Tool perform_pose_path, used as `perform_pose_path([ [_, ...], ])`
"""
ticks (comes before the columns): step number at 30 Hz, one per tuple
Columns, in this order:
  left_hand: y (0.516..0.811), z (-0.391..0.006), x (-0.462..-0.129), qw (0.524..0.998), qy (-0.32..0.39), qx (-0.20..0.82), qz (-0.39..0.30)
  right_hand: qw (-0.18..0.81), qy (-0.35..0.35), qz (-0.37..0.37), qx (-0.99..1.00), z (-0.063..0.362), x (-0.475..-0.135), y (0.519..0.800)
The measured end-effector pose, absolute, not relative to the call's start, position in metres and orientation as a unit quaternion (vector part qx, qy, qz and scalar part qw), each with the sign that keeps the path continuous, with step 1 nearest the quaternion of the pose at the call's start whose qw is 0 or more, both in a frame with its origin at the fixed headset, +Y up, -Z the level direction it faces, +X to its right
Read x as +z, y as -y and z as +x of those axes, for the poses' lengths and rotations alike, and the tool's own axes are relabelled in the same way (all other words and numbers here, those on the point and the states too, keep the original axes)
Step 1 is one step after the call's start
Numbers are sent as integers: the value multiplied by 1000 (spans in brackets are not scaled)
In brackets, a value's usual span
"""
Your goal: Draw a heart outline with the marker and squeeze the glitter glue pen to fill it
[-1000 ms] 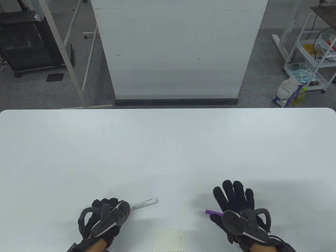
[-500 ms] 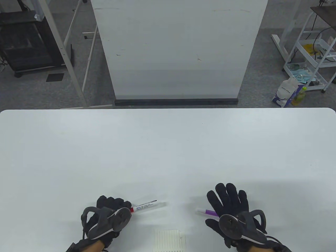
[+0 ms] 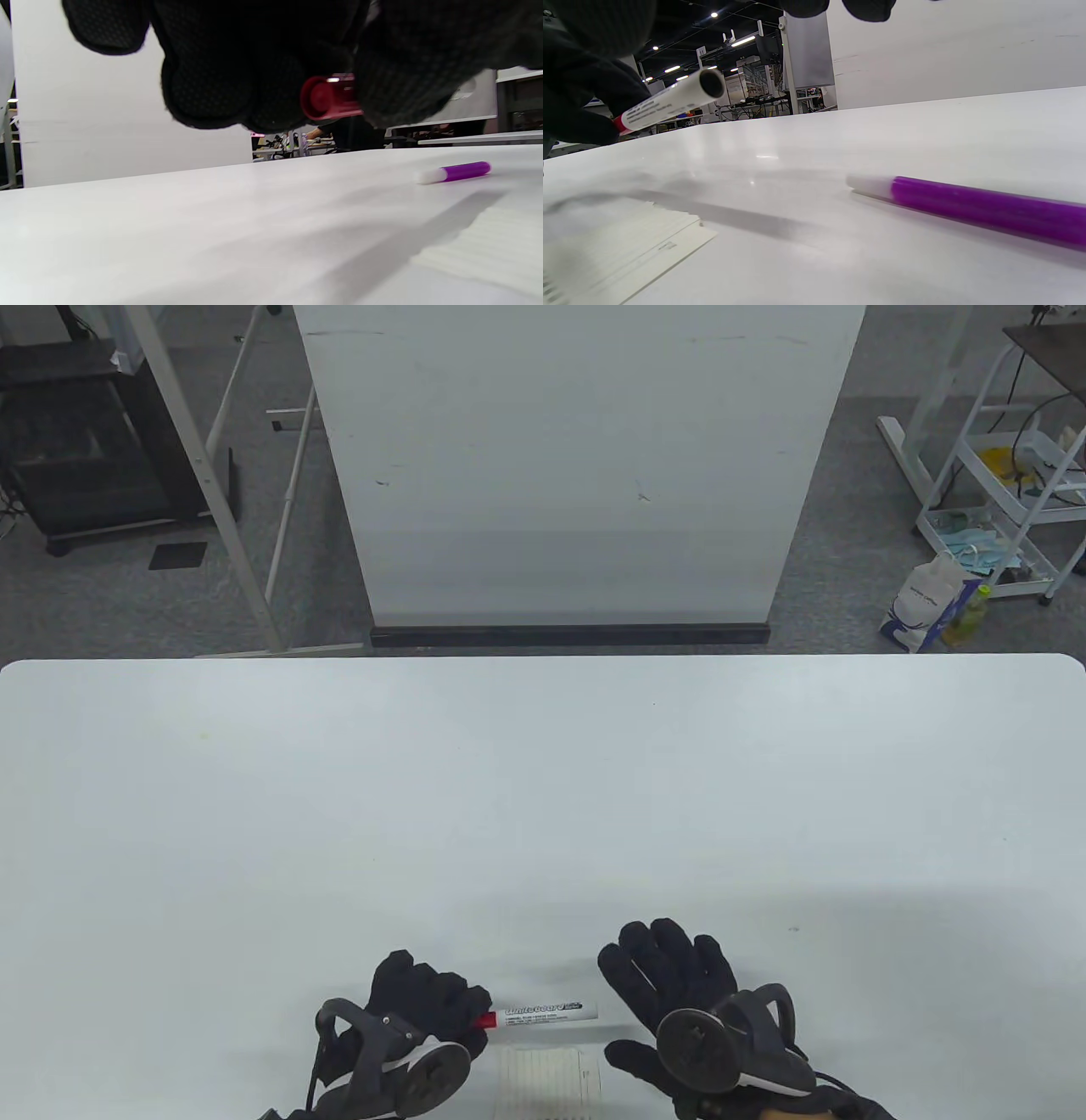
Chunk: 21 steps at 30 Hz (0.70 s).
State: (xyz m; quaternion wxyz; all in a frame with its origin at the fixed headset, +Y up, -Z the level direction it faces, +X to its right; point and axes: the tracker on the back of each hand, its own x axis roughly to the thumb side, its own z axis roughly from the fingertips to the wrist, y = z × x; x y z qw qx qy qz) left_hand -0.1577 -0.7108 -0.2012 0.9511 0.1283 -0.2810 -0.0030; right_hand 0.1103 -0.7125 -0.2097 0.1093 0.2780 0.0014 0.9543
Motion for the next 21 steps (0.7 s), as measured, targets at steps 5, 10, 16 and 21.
perform_pose_path([
  [5,707,-149,-191,941,304,0,148,131,-4,292,947,100,-206,721],
  [10,710,-144,-188,936,317,-9,151,161,9,297,941,99,-205,725],
  [16,712,-141,-185,929,335,6,154,170,26,295,940,99,-204,724],
  [21,713,-141,-182,926,345,20,153,175,11,309,935,95,-199,727],
])
